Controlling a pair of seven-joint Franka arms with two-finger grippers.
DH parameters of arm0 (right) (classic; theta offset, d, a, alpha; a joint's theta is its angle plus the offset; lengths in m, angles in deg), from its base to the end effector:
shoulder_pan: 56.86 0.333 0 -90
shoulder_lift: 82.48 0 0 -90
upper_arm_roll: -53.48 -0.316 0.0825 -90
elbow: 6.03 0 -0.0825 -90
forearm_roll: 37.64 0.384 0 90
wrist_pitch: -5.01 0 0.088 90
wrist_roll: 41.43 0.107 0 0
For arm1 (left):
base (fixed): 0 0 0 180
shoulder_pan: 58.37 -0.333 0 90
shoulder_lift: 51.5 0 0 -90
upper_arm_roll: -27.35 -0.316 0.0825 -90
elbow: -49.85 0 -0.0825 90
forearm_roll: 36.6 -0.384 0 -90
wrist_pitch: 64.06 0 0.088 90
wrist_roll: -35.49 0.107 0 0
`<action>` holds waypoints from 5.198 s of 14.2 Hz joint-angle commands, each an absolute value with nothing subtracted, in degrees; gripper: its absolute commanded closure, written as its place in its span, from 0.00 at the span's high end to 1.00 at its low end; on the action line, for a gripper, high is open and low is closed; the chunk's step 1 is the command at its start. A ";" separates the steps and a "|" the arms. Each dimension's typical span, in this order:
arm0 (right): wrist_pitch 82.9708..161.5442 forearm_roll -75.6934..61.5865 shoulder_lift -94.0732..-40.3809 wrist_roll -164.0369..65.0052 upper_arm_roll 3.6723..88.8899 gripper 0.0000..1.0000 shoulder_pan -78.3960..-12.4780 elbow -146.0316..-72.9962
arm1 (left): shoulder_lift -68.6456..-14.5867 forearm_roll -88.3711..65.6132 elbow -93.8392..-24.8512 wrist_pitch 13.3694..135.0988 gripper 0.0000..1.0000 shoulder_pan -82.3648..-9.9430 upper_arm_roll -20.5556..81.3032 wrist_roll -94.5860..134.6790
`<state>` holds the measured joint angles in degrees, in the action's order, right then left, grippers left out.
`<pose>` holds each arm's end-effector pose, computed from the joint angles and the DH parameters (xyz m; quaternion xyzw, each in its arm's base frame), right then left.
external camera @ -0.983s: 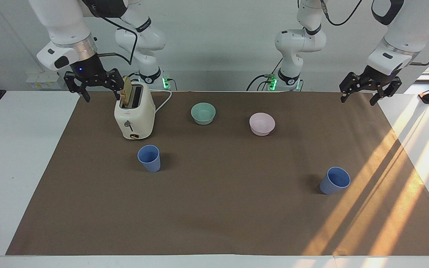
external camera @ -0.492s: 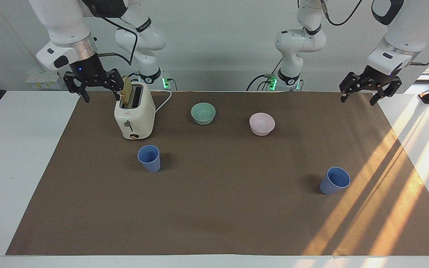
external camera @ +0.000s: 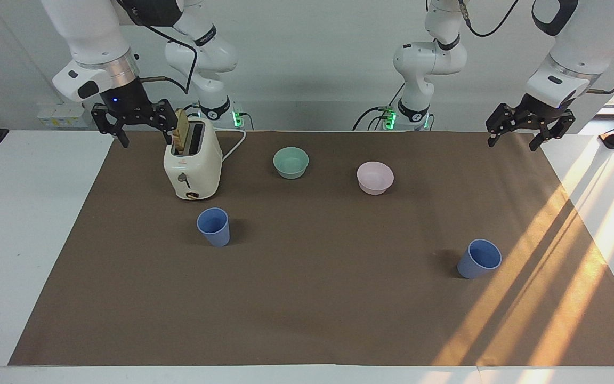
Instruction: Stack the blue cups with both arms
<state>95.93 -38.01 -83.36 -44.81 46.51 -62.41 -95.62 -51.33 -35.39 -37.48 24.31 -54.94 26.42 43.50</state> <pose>0.5516 0.0136 0.6378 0.9989 0.0419 0.0192 0.0045 0.5525 -0.0264 0.6423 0.9957 -0.0920 0.0081 0.0102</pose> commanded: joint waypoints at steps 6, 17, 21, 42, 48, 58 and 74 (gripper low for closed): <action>96.42 -38.52 -84.06 -44.42 46.19 1.00 -62.93 -96.73 | -52.73 -34.67 -39.09 25.94 1.00 -55.12 26.38 43.40; 96.24 -38.52 -84.50 -44.51 46.36 1.00 -62.93 -97.34 | -42.56 -35.11 -39.18 43.14 1.00 -55.29 26.38 44.01; 96.33 -38.43 -84.59 -44.51 46.36 1.00 -62.93 -97.43 | -35.08 -35.11 -39.35 51.06 1.00 -56.70 26.38 44.54; 95.98 -38.52 -84.76 -44.42 46.36 1.00 -62.93 -97.78 | -26.36 -34.41 -48.24 68.92 0.00 -57.93 26.47 47.62; 96.07 -38.43 -84.76 -44.42 46.36 1.00 -62.93 -97.78 | -29.70 -34.49 -47.71 65.40 0.00 -56.18 26.47 47.53; 95.98 -38.43 -84.77 -44.42 46.36 1.00 -62.93 -97.78 | -31.20 -34.58 -49.37 66.19 0.00 -35.19 26.82 23.72; 96.59 -38.43 -85.29 -44.33 46.45 1.00 -63.01 -98.66 | -40.50 -31.94 -54.47 60.15 1.00 -30.76 25.68 18.42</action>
